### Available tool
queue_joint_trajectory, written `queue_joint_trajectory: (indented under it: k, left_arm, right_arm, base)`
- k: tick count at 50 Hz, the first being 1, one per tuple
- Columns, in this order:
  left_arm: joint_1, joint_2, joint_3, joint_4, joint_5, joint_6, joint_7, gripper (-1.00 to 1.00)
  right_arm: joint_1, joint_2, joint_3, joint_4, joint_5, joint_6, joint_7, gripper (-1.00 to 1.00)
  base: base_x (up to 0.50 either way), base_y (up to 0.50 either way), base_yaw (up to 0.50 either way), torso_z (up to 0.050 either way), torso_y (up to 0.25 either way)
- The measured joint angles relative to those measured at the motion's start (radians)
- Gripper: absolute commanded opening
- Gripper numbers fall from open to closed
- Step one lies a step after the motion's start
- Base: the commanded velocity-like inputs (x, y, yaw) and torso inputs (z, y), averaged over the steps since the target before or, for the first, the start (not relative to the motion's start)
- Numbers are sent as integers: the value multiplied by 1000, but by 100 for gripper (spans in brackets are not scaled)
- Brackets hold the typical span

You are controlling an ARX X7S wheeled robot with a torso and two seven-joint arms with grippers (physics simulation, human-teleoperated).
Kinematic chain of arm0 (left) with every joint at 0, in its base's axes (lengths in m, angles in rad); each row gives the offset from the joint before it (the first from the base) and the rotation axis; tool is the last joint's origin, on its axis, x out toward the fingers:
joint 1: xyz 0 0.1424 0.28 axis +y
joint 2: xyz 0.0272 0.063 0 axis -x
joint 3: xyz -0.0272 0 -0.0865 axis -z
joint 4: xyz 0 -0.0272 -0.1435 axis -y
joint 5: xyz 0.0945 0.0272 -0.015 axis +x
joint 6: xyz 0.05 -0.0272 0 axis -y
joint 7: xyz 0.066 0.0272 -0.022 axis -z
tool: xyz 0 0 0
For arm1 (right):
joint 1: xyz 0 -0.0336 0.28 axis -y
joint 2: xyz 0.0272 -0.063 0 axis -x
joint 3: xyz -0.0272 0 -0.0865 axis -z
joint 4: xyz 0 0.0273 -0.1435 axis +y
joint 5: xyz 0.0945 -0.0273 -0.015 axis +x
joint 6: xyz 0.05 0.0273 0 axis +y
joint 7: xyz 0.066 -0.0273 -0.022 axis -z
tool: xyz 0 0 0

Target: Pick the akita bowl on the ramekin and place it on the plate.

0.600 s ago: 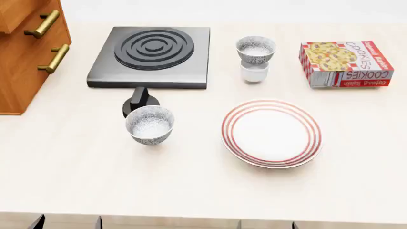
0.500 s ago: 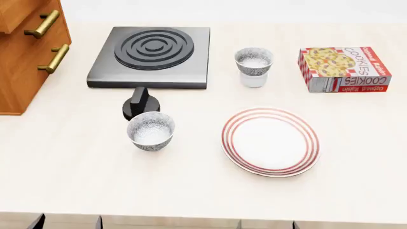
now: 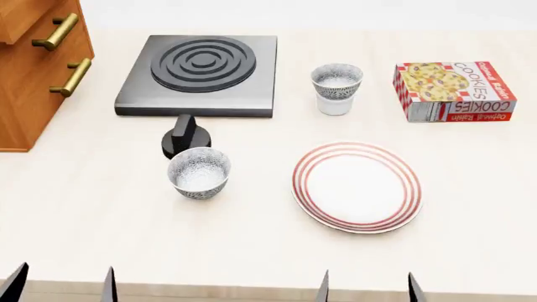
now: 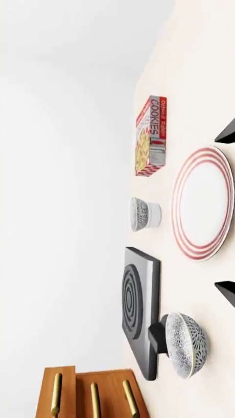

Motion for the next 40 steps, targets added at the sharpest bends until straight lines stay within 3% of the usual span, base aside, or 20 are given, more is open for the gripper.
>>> queue_joint_trajectory:
  k: [18,40]
  left_arm:
    - [69,-38,6,284,-16,-81,-41,100]
    - [91,-67,18,359,-38,-88,-71,100]
  right_arm:
    - [-64,39,-24,-241,-1,53,34,100]
    - [-78,72,-50,-303,15,55,54,100]
  base:
    - [21,0,0,0,0]
    - [495,0,0,0,0]
